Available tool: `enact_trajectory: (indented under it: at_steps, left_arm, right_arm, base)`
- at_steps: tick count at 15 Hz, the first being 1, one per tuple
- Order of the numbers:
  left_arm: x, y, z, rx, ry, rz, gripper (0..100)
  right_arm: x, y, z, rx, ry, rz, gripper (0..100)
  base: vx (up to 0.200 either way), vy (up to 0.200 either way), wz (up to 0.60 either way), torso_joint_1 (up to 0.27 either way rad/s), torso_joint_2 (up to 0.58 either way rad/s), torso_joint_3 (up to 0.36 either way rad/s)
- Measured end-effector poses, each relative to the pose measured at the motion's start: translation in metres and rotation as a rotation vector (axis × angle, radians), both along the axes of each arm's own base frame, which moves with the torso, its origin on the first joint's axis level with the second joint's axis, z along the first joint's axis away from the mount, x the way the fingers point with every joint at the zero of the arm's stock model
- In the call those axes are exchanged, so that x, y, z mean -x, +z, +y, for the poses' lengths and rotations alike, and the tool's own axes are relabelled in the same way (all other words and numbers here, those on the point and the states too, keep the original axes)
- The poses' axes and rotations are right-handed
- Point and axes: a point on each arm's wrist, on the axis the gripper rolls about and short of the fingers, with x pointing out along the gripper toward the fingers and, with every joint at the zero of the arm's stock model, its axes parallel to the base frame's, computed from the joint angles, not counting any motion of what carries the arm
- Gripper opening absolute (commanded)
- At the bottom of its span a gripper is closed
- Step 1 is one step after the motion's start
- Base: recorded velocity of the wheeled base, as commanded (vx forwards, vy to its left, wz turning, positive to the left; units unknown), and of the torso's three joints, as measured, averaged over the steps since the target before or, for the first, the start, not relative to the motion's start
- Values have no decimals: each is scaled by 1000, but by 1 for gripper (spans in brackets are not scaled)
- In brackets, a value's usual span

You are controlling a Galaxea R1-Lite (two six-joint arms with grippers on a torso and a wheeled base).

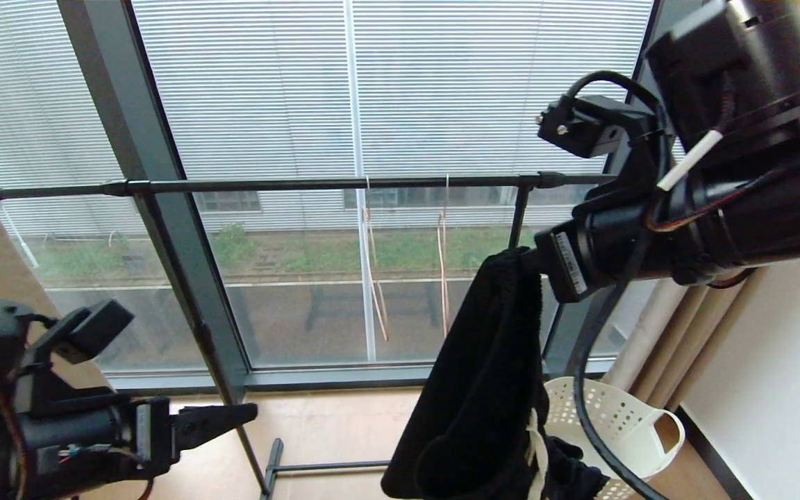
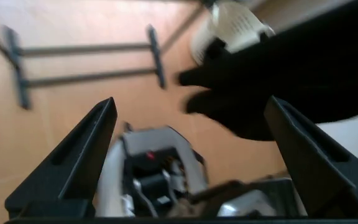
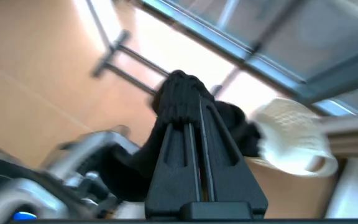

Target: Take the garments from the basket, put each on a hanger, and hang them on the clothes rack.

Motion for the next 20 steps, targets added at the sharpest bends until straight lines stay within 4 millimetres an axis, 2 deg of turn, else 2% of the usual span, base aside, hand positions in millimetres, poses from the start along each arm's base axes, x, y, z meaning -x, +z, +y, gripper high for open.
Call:
enact_trajectory:
  at_steps: [3, 6, 10, 13, 17, 20]
  left_arm:
    - [-24, -13, -38, 56, -48, 129, 100]
    - [-41, -29, -70, 78, -56, 244, 100]
    - [-57, -47, -88, 49, -66, 293, 100]
    - [-70, -58, -99, 41, -58, 318, 100]
    - [-70, -72, -113, -6, -77, 344, 100]
    - [-68, -78, -114, -25, -77, 360, 100]
  right_arm:
    - [-9, -5, 29, -12, -9, 4, 0]
    - [-13, -6, 48, -23, 18, -4, 0]
    - [-11, -9, 60, -19, 47, 0, 0]
    - [-9, -12, 62, -13, 55, 9, 0]
    - [-5, -6, 58, -23, 57, 0, 0]
    - [1, 4, 52, -44, 58, -19, 0]
  base:
    - [0, 0, 0, 0, 0, 0]
    - [0, 0, 0, 0, 0, 0]
    - [0, 0, 0, 0, 0, 0]
    - [0, 0, 0, 0, 0, 0]
    - [0, 0, 0, 0, 0, 0]
    - [0, 0, 0, 0, 0, 0]
